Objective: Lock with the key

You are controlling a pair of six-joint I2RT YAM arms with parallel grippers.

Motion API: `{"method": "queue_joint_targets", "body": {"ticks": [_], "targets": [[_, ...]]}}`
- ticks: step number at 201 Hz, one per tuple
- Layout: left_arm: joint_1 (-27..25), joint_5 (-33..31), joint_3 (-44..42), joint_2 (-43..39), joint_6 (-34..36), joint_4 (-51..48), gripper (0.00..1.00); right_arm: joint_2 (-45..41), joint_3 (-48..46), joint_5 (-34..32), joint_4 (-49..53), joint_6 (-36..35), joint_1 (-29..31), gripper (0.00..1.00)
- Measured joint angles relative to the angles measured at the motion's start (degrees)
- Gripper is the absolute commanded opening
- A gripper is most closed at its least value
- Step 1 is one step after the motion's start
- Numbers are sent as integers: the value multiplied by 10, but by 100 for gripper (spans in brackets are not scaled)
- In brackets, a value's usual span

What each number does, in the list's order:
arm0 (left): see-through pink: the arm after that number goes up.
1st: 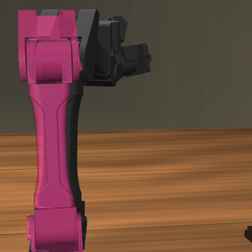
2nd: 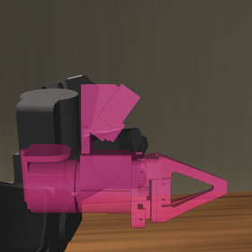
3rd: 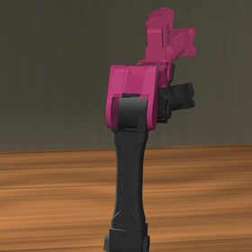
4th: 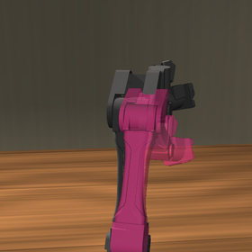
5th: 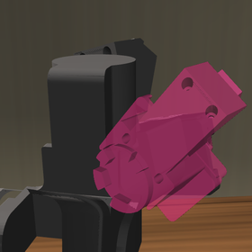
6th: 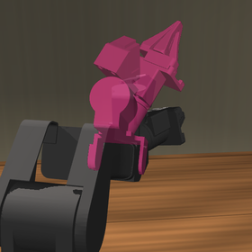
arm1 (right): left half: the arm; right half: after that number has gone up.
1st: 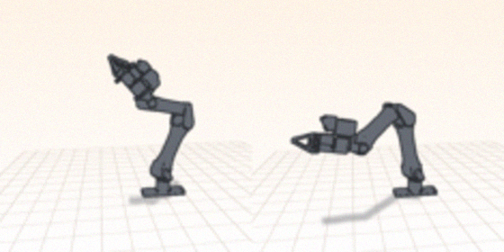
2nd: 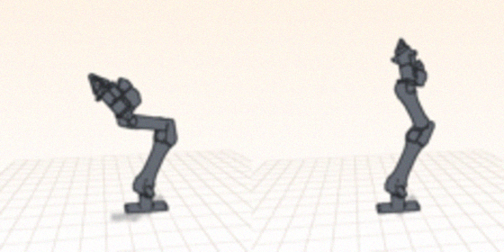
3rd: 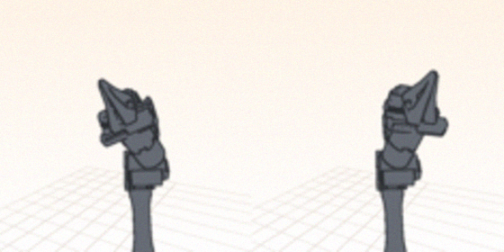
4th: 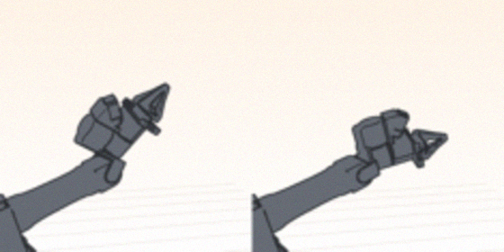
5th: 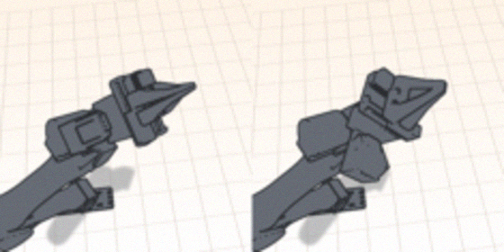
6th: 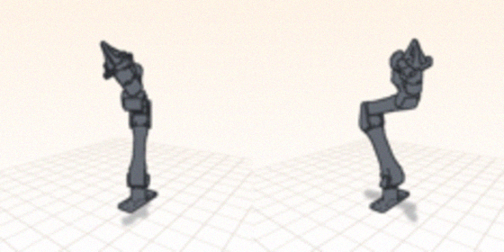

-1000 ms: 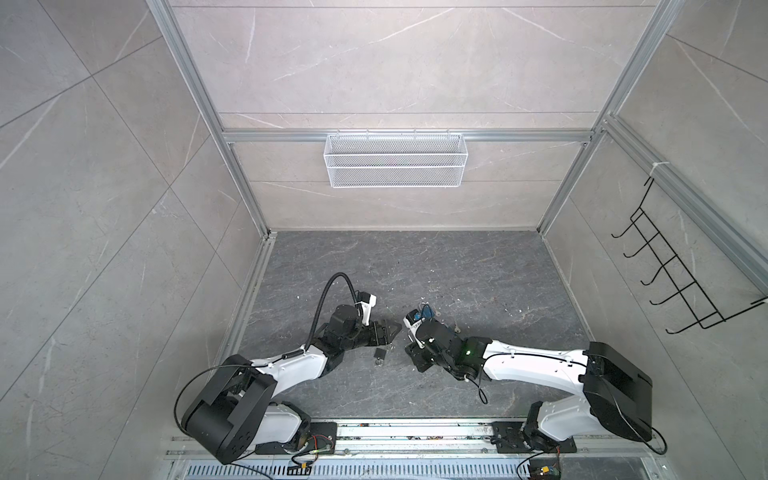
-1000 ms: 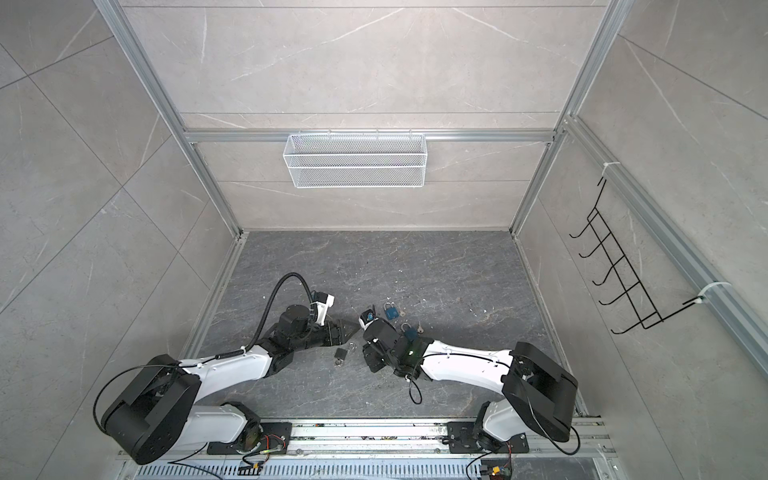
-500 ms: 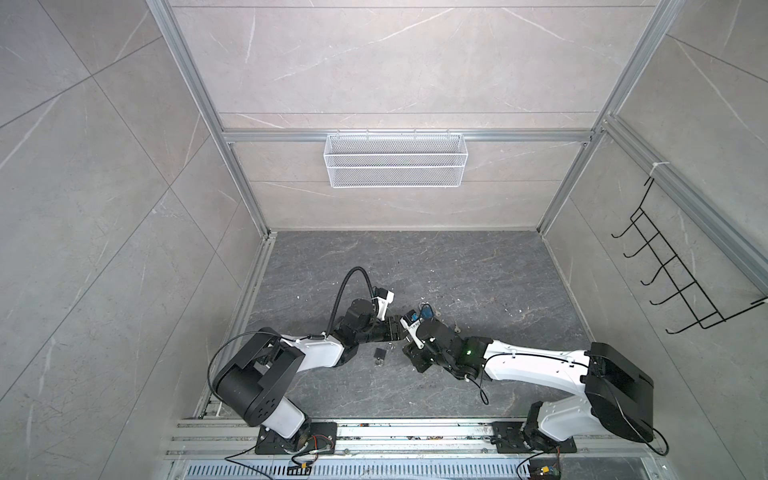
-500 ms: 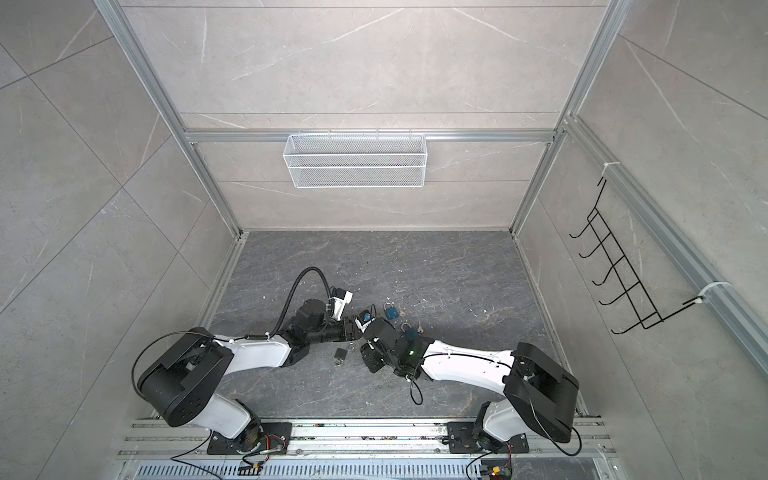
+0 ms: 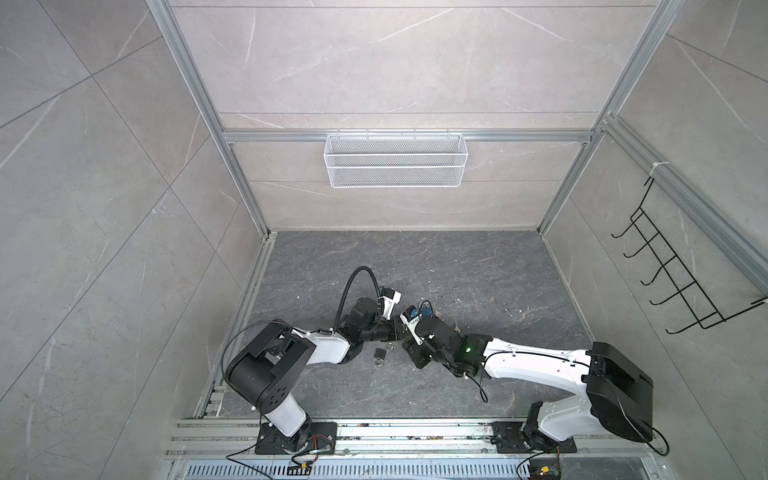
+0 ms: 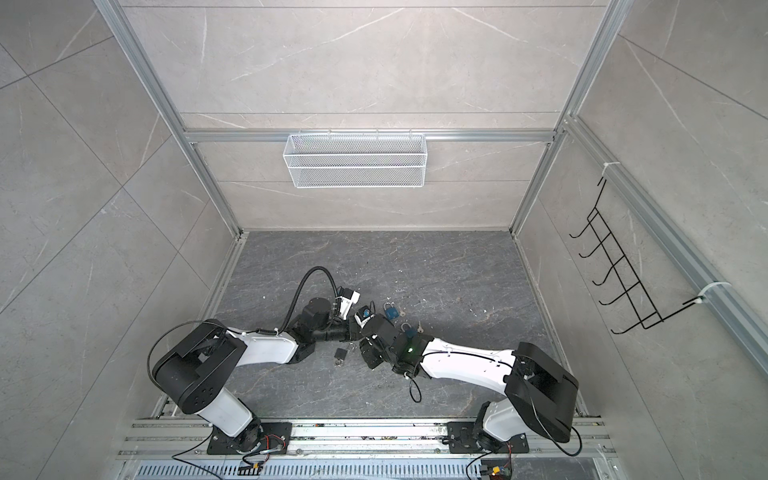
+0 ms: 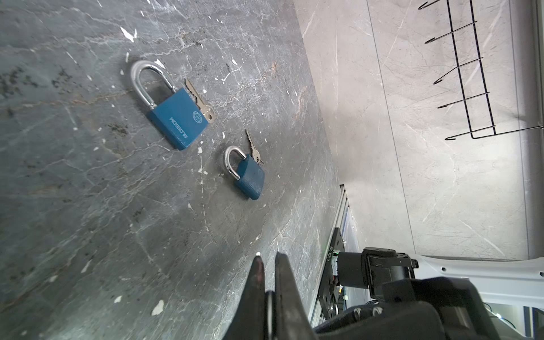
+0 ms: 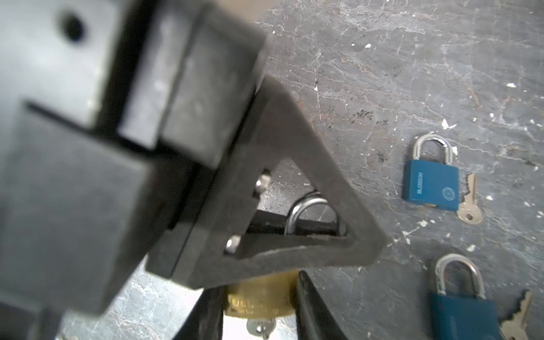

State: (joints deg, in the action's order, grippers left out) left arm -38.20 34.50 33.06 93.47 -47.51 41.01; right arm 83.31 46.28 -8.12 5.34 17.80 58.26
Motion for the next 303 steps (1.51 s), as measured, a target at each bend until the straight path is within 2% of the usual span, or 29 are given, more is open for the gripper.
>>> {"method": "queue_joint_targets", "body": {"ticks": [19,26,51,95,140,176,209,238,303], "targets": [[0,0,0,0,0,1,0,-1,1,6,-3,2,-7,57],[0,-1,0,-1,-1,-1,0,-3,1,11,-7,3,-12,60],[0,-39,-7,-34,-16,-16,0,-36,-4,38,-16,7,-37,60],[-1,-170,-43,-171,-103,-29,0,-137,-46,65,-90,8,-57,58],[-1,-278,-37,-252,-211,-86,0,-208,-86,39,-140,-16,-59,58],[-1,-329,-37,-285,-299,-108,0,-241,-88,35,-165,-51,-59,58],[-1,-340,-37,-299,-347,-116,0,-244,-88,69,-194,-74,-59,55],[-1,-332,-37,-302,-374,-115,0,-204,-88,97,-224,-83,-59,55],[-5,-296,-37,-301,-398,-94,0,-127,-71,106,-261,-97,-59,53]]}}
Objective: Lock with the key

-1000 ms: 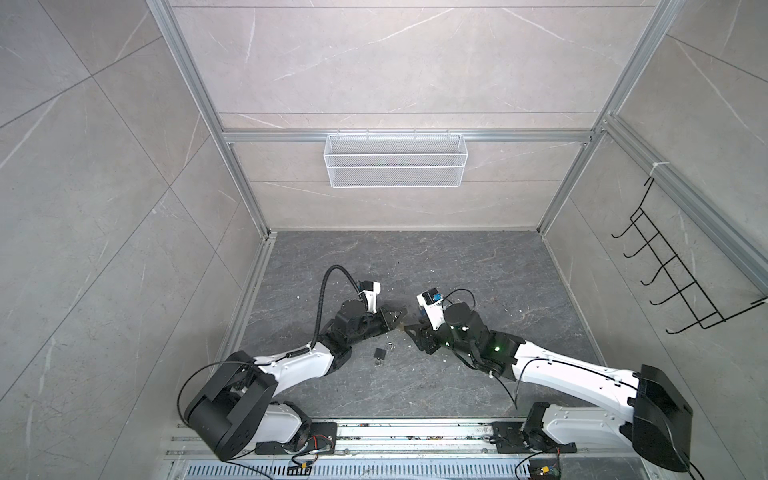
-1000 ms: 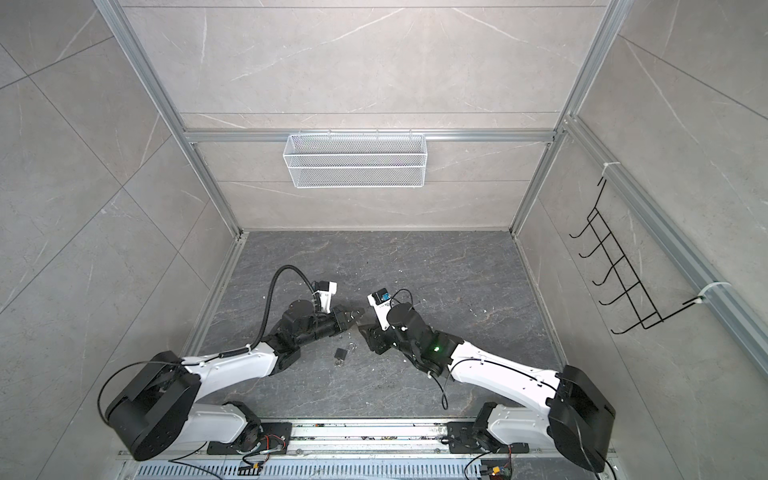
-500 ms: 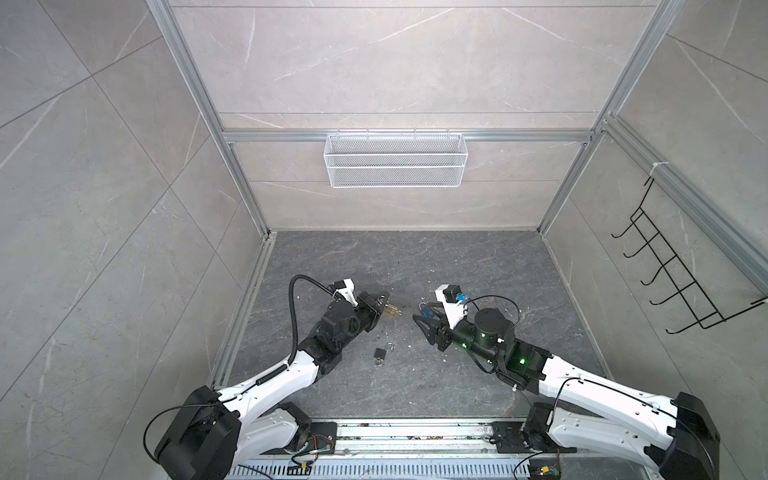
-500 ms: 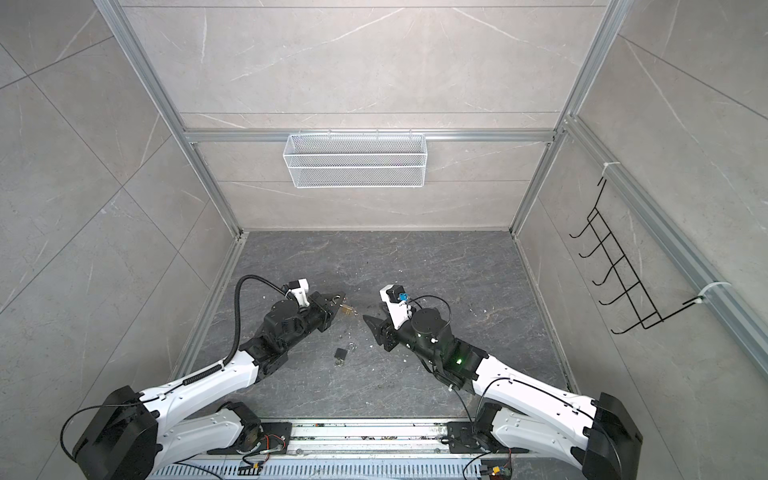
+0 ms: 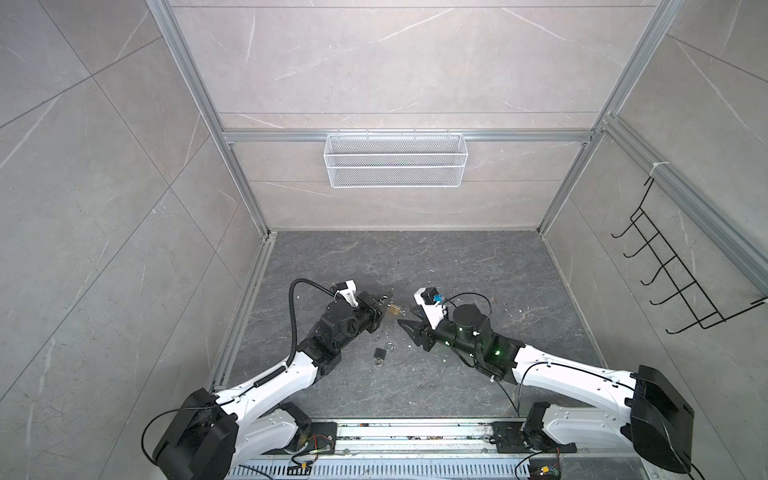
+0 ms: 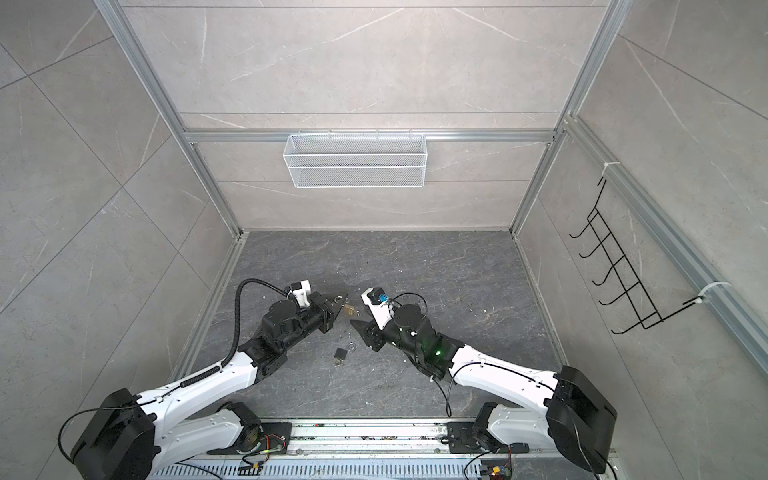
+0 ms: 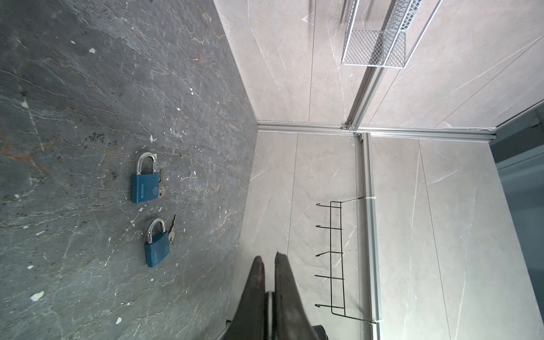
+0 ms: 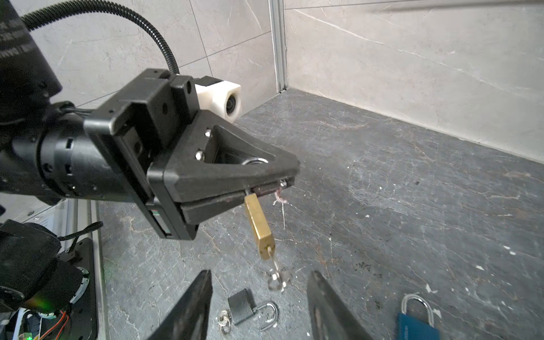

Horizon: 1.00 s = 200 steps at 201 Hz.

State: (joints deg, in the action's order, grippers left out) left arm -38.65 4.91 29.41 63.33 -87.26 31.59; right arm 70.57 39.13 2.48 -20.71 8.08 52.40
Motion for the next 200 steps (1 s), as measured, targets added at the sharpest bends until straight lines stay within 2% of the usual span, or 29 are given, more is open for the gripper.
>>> {"method": "queue_joint_targets", "body": {"ticks": [54,75,86,103,111,157,164,189,200], "targets": [[-4,10,0,5,0,24,0,30,13,3,-30,-2,0,47],[-4,15,0,12,0,31,0,38,13,4,-33,0,0,41],[-4,17,0,16,0,35,0,40,13,4,-36,3,0,31],[-4,23,0,19,0,37,0,41,14,0,-42,4,-2,7],[-3,26,1,19,0,37,0,41,14,10,-45,5,-5,0],[1,30,26,20,34,9,0,48,14,17,-73,21,-11,0],[1,30,30,19,42,5,9,49,14,20,-78,26,-14,0],[-1,32,42,7,99,-32,48,50,14,31,-80,56,-30,0],[-2,32,48,-4,129,-61,59,50,14,31,-72,73,-49,0]]}}
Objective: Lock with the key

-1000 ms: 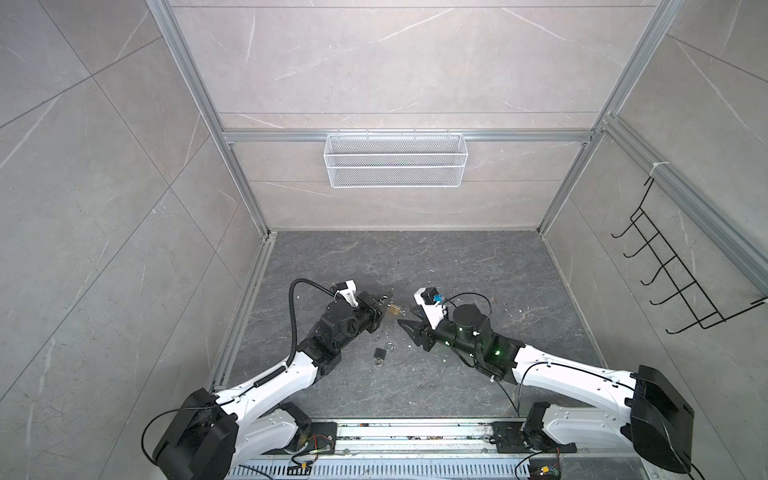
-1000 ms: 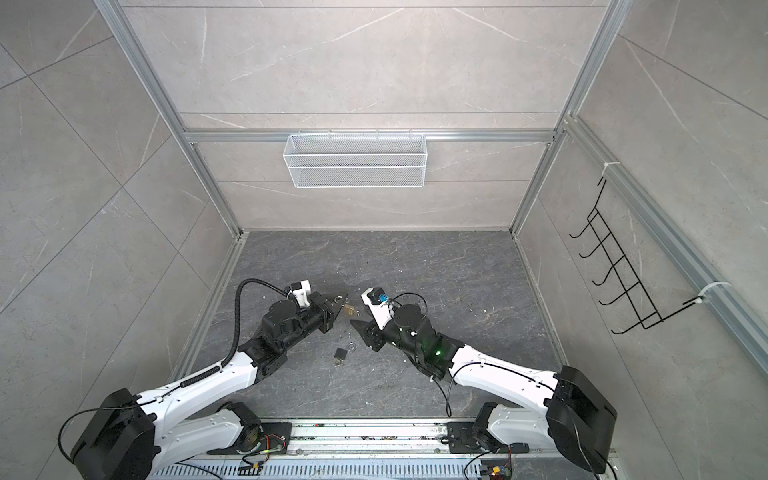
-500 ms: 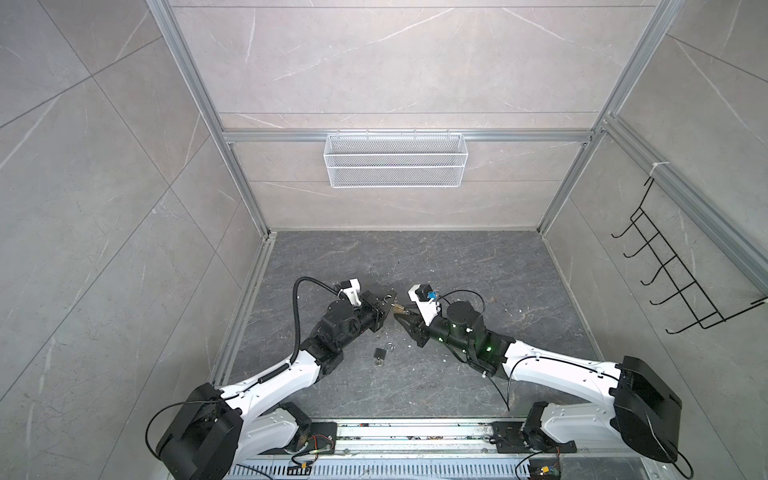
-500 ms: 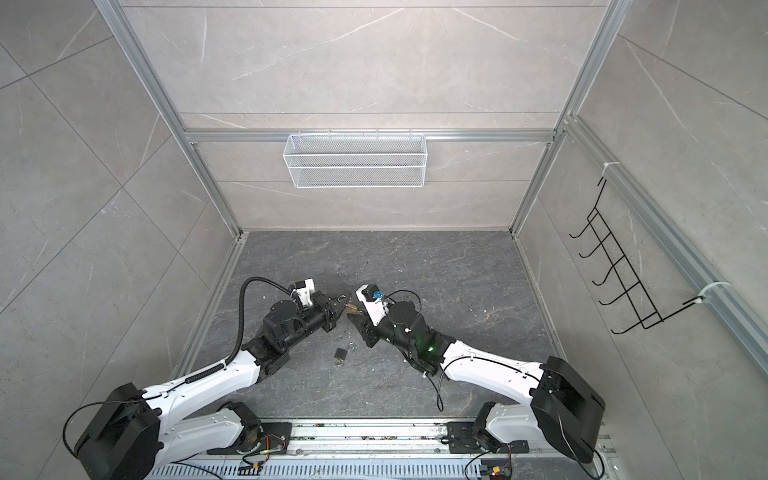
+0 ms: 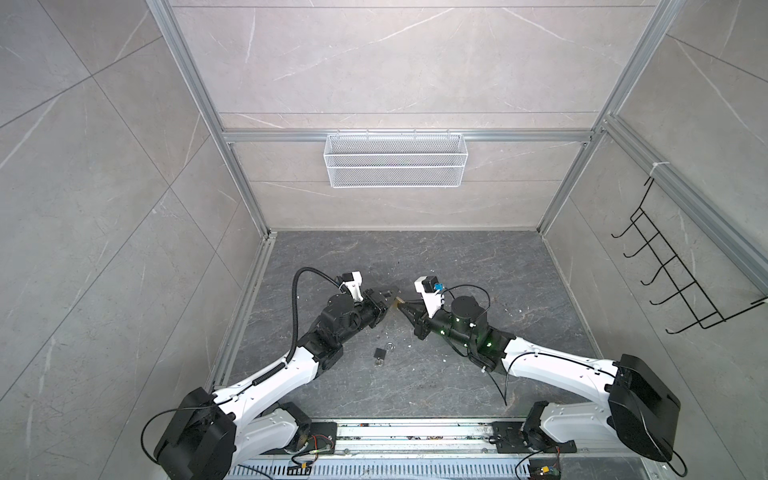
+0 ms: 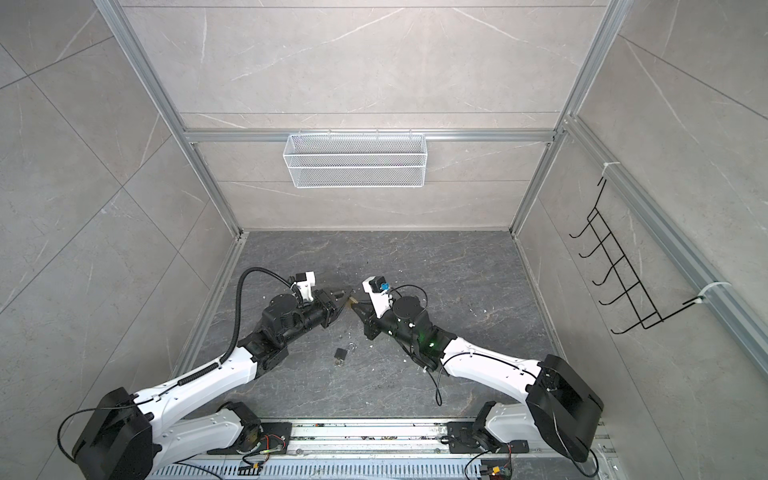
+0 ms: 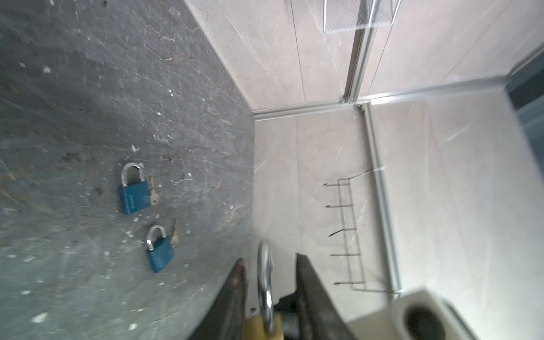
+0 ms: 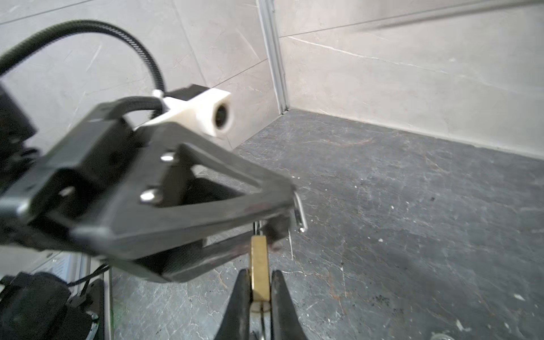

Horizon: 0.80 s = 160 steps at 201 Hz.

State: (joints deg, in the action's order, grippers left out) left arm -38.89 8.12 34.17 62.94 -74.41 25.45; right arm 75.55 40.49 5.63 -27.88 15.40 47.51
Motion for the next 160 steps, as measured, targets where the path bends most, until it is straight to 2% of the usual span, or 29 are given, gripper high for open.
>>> {"method": "queue_joint_targets", "body": {"ticks": [11,27,59,87,125,160], "targets": [[0,0,11,-11,40,-40,68,0,0,1,11,16,-17,0],[0,-5,25,-26,89,-85,73,-1,2,8,41,38,-37,0],[3,-27,25,-70,182,-148,76,-12,12,40,121,76,-56,0],[19,-33,25,-92,276,-163,76,-33,26,86,186,101,-75,0],[45,47,25,-69,416,-160,75,-47,37,192,265,122,-111,0],[45,129,18,-63,495,-133,75,-44,49,294,322,130,-133,0]]}}
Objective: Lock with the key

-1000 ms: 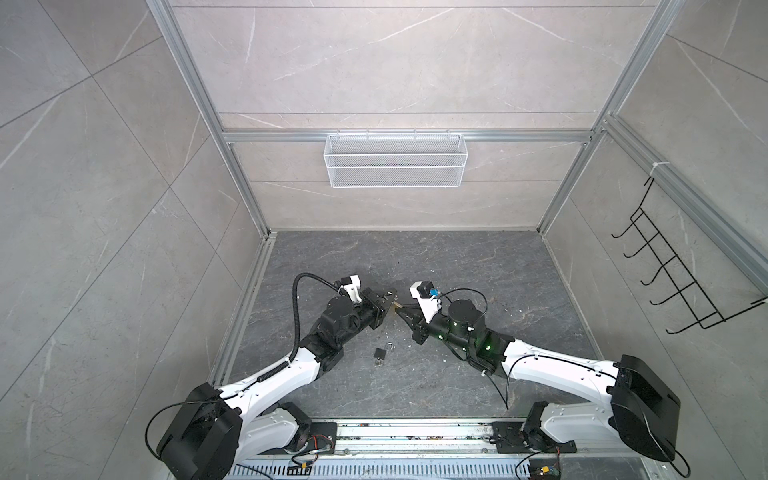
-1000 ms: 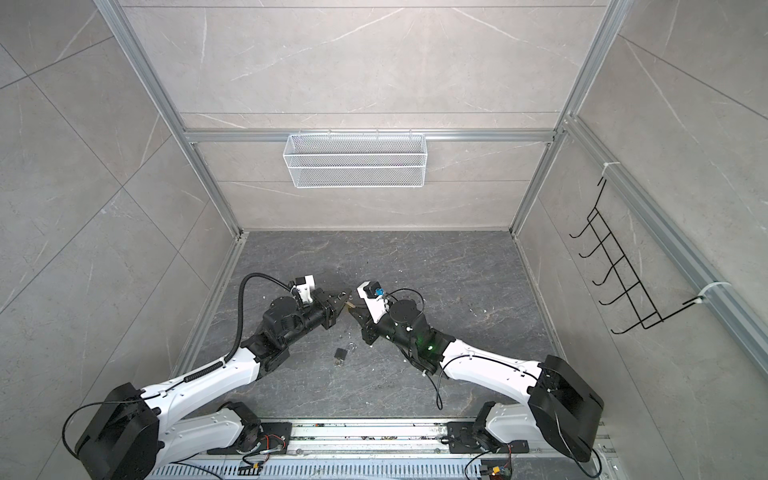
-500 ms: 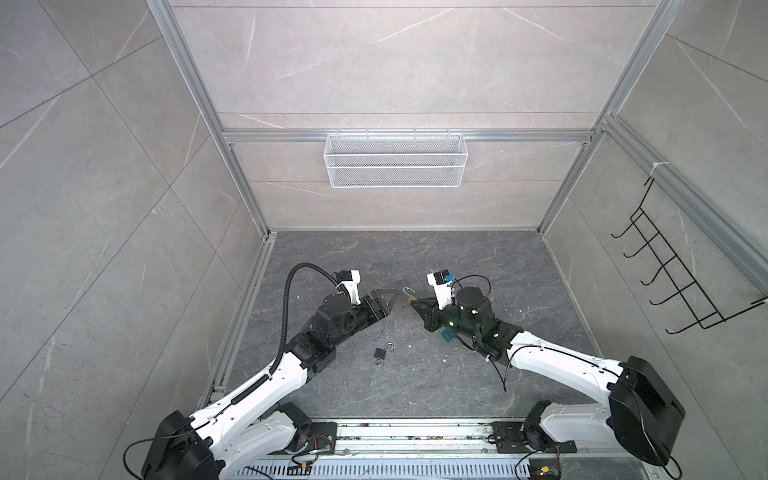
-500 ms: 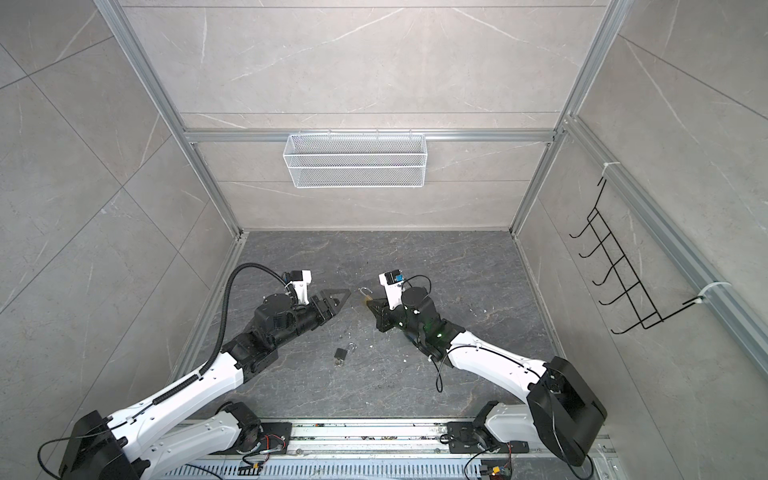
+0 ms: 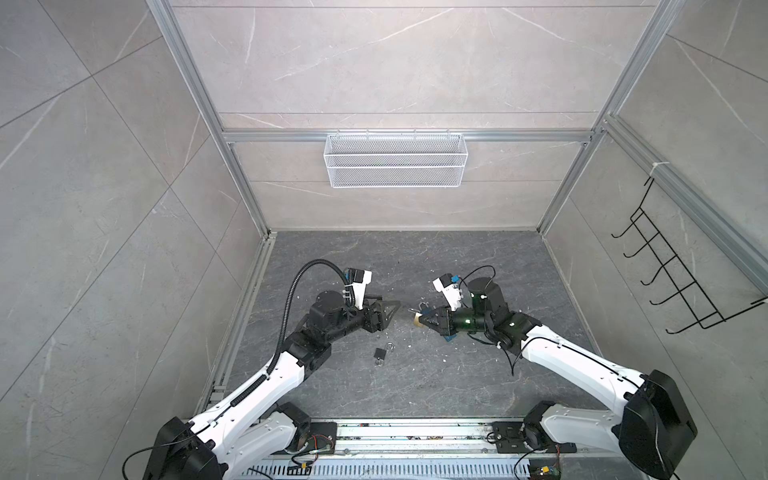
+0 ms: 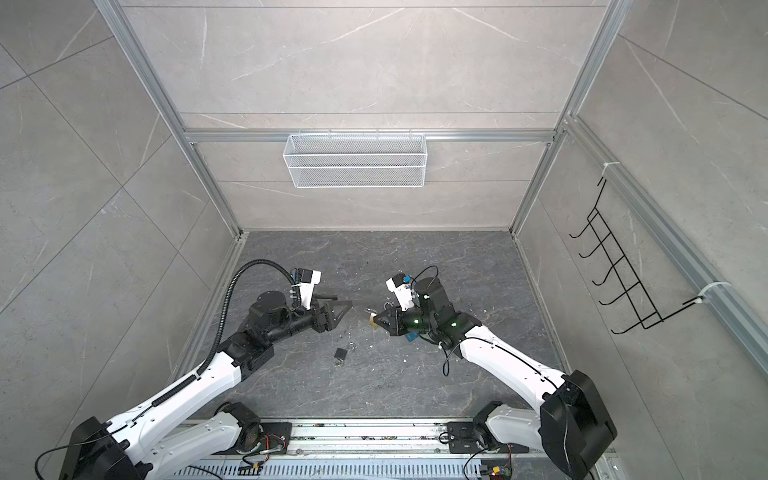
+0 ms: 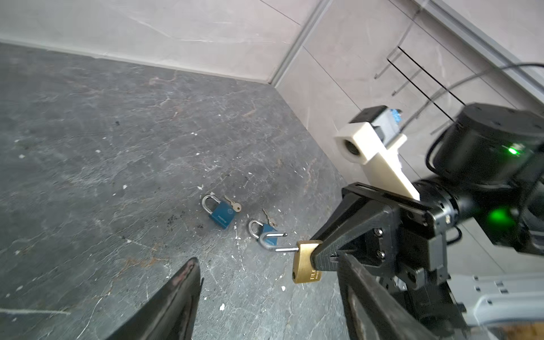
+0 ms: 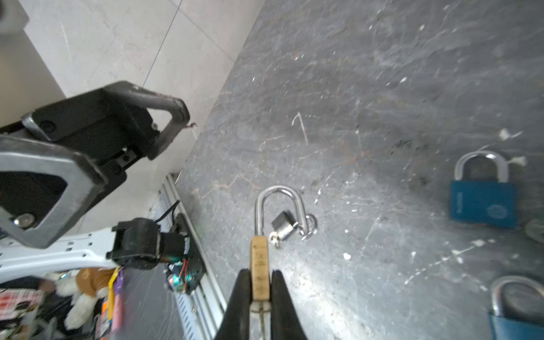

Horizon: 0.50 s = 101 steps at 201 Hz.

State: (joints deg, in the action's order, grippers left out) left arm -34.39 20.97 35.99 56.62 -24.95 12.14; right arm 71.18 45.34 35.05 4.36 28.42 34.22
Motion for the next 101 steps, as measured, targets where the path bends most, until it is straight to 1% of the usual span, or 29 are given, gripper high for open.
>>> {"method": "queue_joint_targets", "body": {"ticks": [19,35,101], "targets": [[0,43,-2,8,25,20,73,3,0,40,17,2,-2,0],[0,76,-2,25,37,35,71,5,0,61,22,2,-2,0],[0,165,-10,71,37,89,66,9,0,127,-11,30,-12,0]]}}
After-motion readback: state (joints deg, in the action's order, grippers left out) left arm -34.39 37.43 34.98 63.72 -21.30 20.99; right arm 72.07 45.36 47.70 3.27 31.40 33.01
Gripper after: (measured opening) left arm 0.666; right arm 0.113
